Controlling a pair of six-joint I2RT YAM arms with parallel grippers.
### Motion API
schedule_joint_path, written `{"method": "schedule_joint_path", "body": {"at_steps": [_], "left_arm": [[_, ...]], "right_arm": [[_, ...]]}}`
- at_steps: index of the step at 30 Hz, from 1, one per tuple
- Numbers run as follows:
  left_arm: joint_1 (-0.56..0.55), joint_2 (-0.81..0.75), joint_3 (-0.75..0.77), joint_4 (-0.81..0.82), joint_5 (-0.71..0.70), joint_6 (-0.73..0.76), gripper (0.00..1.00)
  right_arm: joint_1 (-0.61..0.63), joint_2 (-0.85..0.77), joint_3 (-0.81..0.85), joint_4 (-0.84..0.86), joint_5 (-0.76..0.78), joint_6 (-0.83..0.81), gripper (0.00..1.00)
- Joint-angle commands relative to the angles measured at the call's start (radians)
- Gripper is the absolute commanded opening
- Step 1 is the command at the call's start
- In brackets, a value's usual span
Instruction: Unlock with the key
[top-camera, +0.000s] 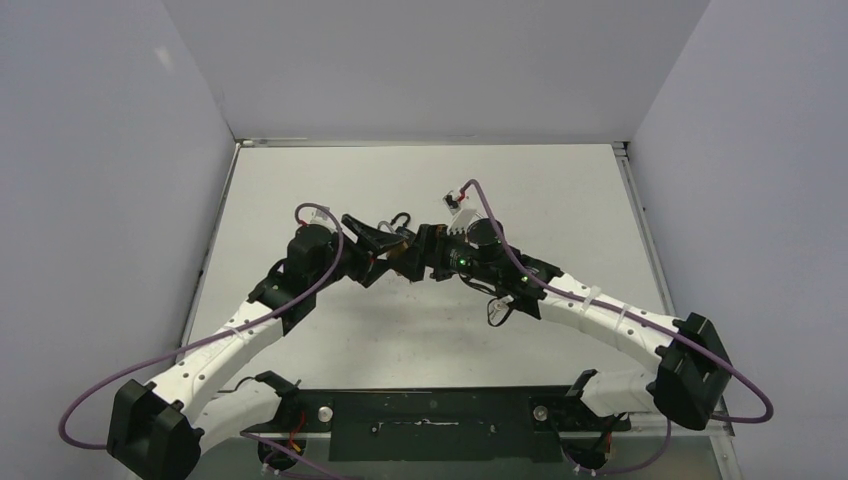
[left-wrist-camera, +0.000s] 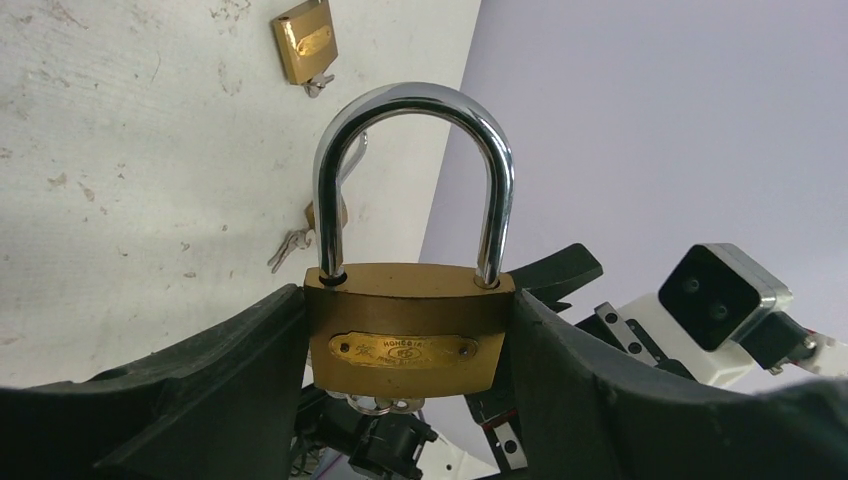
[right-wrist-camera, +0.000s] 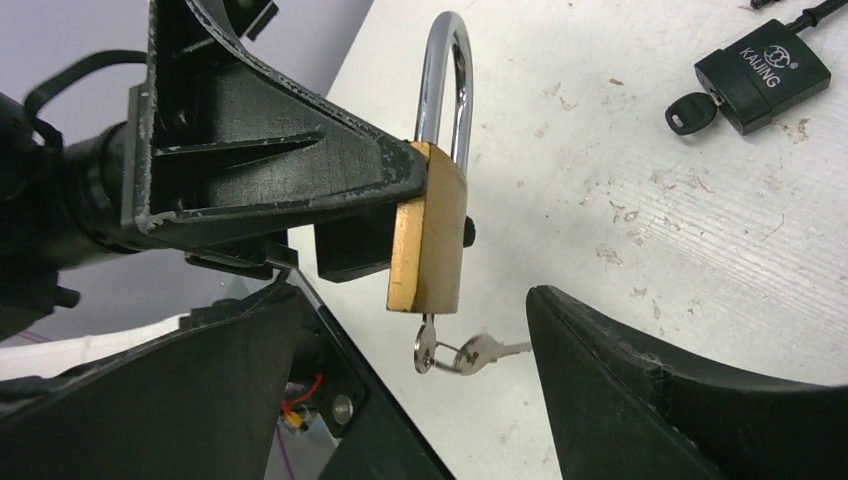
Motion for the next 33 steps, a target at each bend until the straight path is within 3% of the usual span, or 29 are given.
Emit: {"method": "schedule_joint_path", "body": {"at_steps": [1,5,10,11,13,14,15,16,18,23,33], "left_arm": [[0.005,-0.015,0.083,0.069,0.045,0.002,0.01],[0.005,-0.021,0.083,0.068,0.052,-0.004,0.04],[0.007,-0.035,0.073,0.078,0.065,-0.02,0.09],[0.008,-0.037,0.071,0.08,0.064,-0.021,0.11],[0.012,-0.047,0.064,0.082,0.061,-0.021,0.27],[0.014,-0.053,0.059,0.092,0.059,-0.018,0.45],[0.018,-0.063,0.049,0.105,0.056,-0.006,0.56],[0.022,-0.076,0.04,0.116,0.045,0.017,0.76],[0.033,-0.108,0.027,0.12,0.015,0.084,0.93],[0.06,-0.174,-0.03,0.107,-0.035,0.284,0.95],[0.076,-0.119,-0.082,0.32,0.198,0.439,0.66]], "right_arm": [[0.02,0.049,0.062,-0.008,0.076,-0.094,0.82],[0.02,0.074,0.07,0.054,0.088,-0.07,0.66],[0.021,0.078,0.037,0.146,0.088,-0.036,0.36],[0.02,0.073,0.028,0.166,0.084,-0.029,0.26],[0.016,0.057,-0.001,0.215,0.064,-0.013,0.1],[0.009,0.042,-0.012,0.232,0.054,-0.002,0.04],[0.0,0.034,-0.024,0.249,0.038,0.01,0.01],[-0.013,0.014,-0.04,0.267,0.012,0.021,0.0],[-0.045,-0.021,-0.079,0.322,-0.053,0.057,0.0],[-0.113,-0.103,-0.14,0.428,-0.225,0.152,0.0],[-0.126,-0.18,-0.144,0.476,-0.313,0.299,0.0]]}}
